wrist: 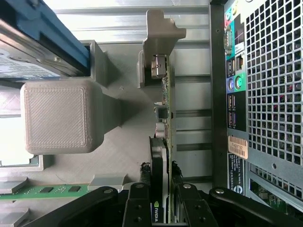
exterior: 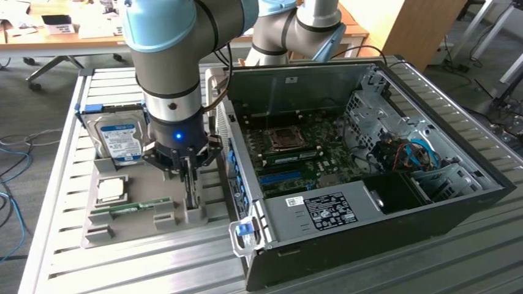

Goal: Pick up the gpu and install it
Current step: 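Pick up the gpu and move the gpu toward the slot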

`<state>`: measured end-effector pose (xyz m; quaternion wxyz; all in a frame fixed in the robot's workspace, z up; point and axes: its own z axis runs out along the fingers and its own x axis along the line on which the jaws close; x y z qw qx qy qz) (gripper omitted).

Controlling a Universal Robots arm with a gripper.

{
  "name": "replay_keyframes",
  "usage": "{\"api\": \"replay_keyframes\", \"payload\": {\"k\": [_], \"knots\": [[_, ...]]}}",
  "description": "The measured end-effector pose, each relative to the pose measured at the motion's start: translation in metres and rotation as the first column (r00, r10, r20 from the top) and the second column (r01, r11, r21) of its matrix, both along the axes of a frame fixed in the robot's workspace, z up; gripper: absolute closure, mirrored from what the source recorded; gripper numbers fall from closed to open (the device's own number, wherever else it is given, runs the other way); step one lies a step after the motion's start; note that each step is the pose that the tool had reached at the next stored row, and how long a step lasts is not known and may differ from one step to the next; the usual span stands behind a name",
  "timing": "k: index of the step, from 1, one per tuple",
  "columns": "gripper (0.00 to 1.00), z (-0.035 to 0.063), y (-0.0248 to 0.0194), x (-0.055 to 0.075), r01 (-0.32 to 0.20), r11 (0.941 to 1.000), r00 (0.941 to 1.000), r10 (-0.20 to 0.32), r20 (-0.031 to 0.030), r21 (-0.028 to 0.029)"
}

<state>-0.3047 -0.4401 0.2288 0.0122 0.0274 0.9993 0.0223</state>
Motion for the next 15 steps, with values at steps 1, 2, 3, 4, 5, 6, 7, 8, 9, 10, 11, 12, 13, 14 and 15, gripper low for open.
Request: {"api": "replay_keyframes", "payload": {"k": [1, 2, 3, 4, 5, 6, 7, 8, 9, 10, 11, 12, 13, 14, 15], "knots": [[0.73, 0.0000, 0.0000, 0.0000, 0.000, 1.0000, 1.0000, 0.000, 0.0000, 0.0000], [0.73, 0.0000, 0.0000, 0.0000, 0.000, 1.0000, 1.0000, 0.000, 0.0000, 0.0000], [0.73, 0.0000, 0.0000, 0.0000, 0.000, 1.0000, 1.0000, 0.000, 0.0000, 0.0001], [0.73, 0.0000, 0.0000, 0.0000, 0.000, 1.0000, 1.0000, 0.000, 0.0000, 0.0001], [0.73, 0.0000, 0.0000, 0.0000, 0.000, 1.0000, 1.0000, 0.000, 0.0000, 0.0000], [0.73, 0.0000, 0.0000, 0.0000, 0.000, 1.0000, 1.0000, 0.000, 0.0001, 0.0005], [0.73, -0.0001, 0.0001, 0.0000, -0.003, 1.0000, 1.0000, 0.003, 0.0001, 0.0014], [0.73, -0.0001, 0.0001, 0.0000, -0.010, 1.0000, 1.0000, 0.010, 0.0001, 0.0016], [0.73, -0.0001, 0.0001, 0.0001, -0.020, 0.9998, 0.9998, 0.020, 0.0002, 0.0017], [0.73, -0.0001, 0.0000, 0.0001, -0.028, 0.9996, 0.9996, 0.028, 0.0002, 0.0016], [0.73, 0.0000, 0.0000, 0.0000, -0.030, 0.9995, 0.9995, 0.030, 0.0001, 0.0015], [0.73, 0.0000, 0.0000, 0.0000, -0.030, 0.9995, 0.9995, 0.030, 0.0000, 0.0016], [0.73, 0.0000, 0.0000, 0.0000, -0.030, 0.9995, 0.9995, 0.030, 0.0000, 0.0015], [0.73, 0.0000, 0.0000, 0.0000, -0.030, 0.9995, 0.9995, 0.030, 0.0000, 0.0015], [0.73, 0.0000, 0.0000, 0.0000, -0.030, 0.9995, 0.9995, 0.030, 0.0000, 0.0015]]}}
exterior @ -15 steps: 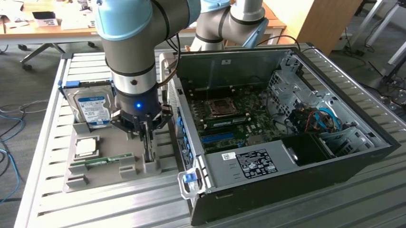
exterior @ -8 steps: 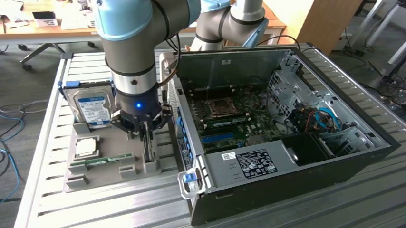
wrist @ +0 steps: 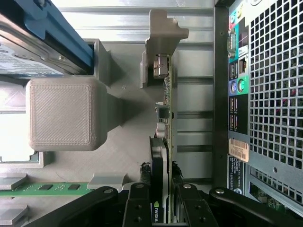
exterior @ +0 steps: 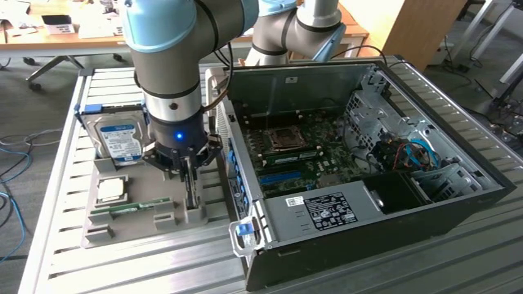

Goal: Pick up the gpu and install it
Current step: 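Pick up the gpu and move the gpu toward the slot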

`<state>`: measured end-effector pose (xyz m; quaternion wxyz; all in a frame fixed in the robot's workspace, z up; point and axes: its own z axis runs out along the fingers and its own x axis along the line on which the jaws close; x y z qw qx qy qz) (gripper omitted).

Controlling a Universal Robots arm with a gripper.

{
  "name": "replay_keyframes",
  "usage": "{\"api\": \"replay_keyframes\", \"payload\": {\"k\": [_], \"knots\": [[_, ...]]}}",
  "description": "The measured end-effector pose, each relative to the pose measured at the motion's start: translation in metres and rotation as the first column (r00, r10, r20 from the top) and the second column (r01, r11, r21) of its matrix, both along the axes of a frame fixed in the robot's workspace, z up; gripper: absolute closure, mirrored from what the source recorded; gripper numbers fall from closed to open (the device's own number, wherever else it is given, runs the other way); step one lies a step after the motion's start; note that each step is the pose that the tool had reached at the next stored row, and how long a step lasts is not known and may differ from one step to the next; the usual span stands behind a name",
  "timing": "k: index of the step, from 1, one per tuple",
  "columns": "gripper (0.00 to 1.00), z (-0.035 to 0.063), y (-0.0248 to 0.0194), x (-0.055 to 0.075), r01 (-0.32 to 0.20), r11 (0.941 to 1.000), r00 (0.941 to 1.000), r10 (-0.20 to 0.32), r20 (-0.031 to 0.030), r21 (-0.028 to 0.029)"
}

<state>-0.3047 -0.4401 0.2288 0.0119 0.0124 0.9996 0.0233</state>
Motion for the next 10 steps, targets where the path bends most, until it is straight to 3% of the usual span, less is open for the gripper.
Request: {"api": "replay_keyframes", "payload": {"k": [4, 10], "knots": [[0.73, 0.0005, 0.0000, 0.0000, 0.000, 1.0000, 1.0000, 0.000, 0.0002, 0.0001], [0.73, 0.0090, 0.0000, 0.0000, 0.000, 1.0000, 1.0000, 0.000, 0.0000, 0.0000]]}}
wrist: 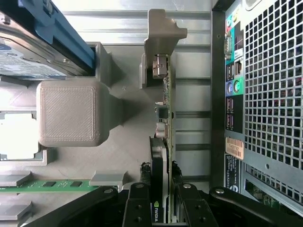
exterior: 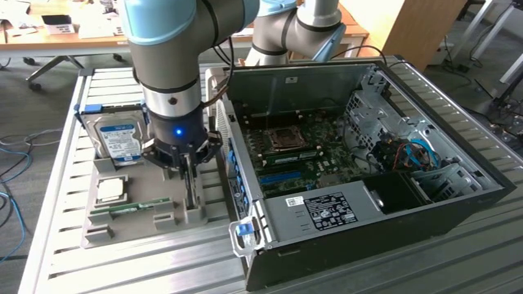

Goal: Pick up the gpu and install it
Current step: 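Pick up the gpu and move the gpu toward the slot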

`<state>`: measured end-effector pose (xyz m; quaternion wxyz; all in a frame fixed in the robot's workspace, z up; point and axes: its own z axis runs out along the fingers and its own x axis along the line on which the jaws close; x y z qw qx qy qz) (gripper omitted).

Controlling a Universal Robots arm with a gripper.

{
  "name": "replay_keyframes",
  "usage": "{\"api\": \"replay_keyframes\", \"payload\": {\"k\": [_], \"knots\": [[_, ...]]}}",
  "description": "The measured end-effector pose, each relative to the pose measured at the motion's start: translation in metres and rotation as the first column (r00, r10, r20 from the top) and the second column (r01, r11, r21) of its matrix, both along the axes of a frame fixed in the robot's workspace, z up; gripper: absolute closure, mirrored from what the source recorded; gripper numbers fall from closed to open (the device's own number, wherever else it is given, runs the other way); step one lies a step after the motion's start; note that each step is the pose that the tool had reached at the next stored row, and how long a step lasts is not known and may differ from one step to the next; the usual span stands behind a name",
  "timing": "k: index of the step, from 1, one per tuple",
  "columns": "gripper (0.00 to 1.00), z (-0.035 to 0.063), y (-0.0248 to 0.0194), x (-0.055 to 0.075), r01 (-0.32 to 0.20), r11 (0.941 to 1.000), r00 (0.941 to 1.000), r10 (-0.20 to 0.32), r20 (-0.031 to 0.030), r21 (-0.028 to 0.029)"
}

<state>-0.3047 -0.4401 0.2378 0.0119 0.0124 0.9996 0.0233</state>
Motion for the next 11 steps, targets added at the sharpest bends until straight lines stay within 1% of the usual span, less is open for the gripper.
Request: {"api": "replay_keyframes", "payload": {"k": [11], "knots": [[0.73, 0.0235, 0.0000, 0.000, 0.000, 1.0000, 1.0000, 0.000, 0.0000, 0.0000]]}}
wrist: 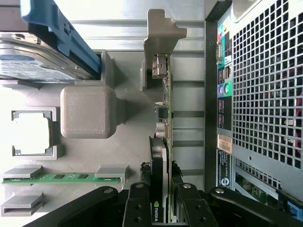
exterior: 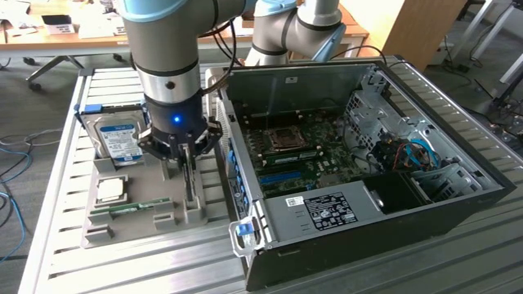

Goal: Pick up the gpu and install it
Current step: 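Pick up the gpu and move the gpu toward the slot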

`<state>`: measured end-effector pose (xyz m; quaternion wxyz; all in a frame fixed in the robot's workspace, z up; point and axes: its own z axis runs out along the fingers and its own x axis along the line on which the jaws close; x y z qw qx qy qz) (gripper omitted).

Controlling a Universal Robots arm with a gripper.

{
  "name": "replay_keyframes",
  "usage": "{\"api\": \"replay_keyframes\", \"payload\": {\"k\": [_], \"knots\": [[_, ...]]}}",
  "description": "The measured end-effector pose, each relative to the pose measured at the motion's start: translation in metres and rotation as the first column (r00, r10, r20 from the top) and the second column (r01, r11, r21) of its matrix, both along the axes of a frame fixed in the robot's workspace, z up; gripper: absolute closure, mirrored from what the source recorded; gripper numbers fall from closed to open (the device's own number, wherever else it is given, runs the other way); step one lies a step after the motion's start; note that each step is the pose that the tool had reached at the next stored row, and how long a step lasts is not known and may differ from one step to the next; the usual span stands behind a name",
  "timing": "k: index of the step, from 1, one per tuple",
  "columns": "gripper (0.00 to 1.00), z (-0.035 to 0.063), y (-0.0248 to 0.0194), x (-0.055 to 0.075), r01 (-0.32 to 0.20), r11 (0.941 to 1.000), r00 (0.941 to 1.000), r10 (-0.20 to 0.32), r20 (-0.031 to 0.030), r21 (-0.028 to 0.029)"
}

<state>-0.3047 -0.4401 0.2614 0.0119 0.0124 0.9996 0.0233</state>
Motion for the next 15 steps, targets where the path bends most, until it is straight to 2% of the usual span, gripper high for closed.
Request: {"api": "replay_keyframes", "payload": {"k": [8, 9, 15], "knots": [[0.73, 0.0235, 0.0000, 0.000, 0.000, 1.0000, 1.0000, 0.000, -0.0001, 0.0000], [0.73, 0.0295, 0.0000, 0.000, 0.000, 1.0000, 1.0000, 0.000, 0.0000, 0.0000], [0.73, 0.0459, 0.0000, 0.000, 0.000, 1.0000, 1.0000, 0.000, 0.0000, 0.0000]]}}
